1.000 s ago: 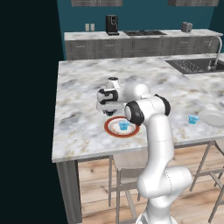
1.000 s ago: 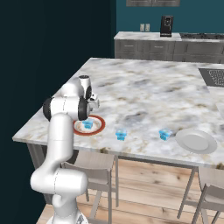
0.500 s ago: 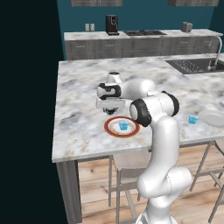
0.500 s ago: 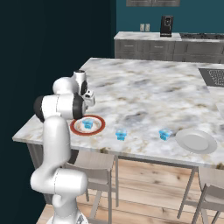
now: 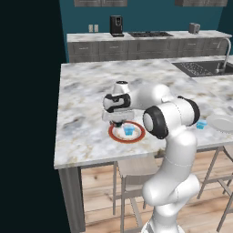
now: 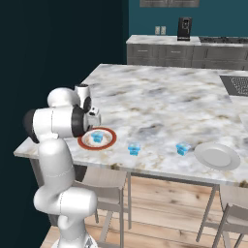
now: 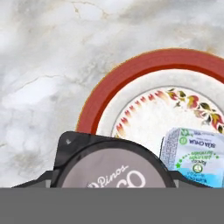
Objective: Place two yogurt containers on each plate.
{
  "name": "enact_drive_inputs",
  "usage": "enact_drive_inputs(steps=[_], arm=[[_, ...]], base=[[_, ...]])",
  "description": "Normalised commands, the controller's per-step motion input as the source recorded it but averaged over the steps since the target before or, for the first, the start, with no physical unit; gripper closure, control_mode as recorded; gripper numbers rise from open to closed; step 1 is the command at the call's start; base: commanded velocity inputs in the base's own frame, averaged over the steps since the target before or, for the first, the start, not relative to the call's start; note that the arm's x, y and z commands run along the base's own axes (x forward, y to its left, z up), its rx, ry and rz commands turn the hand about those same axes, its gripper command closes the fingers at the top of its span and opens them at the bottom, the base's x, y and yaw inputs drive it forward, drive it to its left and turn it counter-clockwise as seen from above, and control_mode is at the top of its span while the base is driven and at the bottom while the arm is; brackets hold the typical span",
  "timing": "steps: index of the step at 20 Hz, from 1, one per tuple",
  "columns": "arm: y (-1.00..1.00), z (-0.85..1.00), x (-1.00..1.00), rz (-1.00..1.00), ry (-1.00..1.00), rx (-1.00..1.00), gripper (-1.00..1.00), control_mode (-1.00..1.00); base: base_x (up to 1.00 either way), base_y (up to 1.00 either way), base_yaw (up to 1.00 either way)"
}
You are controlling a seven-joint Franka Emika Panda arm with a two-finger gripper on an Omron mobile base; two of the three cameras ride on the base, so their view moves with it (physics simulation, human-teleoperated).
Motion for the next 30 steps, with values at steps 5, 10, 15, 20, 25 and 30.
enact_drive_inputs(steps=[5, 10, 15, 20, 25, 30], arm=[[-0.12, -0.19, -0.13, 0.00, 0.00, 0.00, 1.00, -1.00], [-0.13, -0.23, -0.05, 0.00, 0.00, 0.00, 1.00, -1.00], [0.00, -0.22, -0.14, 0.00, 0.00, 0.00, 1.00, -1.00], [-0.01, -0.09, 0.00, 0.00, 0.00, 0.00, 1.00, -1.00], [-0.02, 0.09, -0.10, 0.00, 0.00, 0.00, 1.00, -1.00], [0.01, 0.09, -0.24, -0.06, 0.00, 0.00, 1.00, -1.00]], base=[[0.00, 0.00, 0.00], [0.00, 0.00, 0.00], [0.00, 0.00, 0.00], [0.00, 0.00, 0.00], [0.00, 0.00, 0.00], [0.00, 0.00, 0.00]])
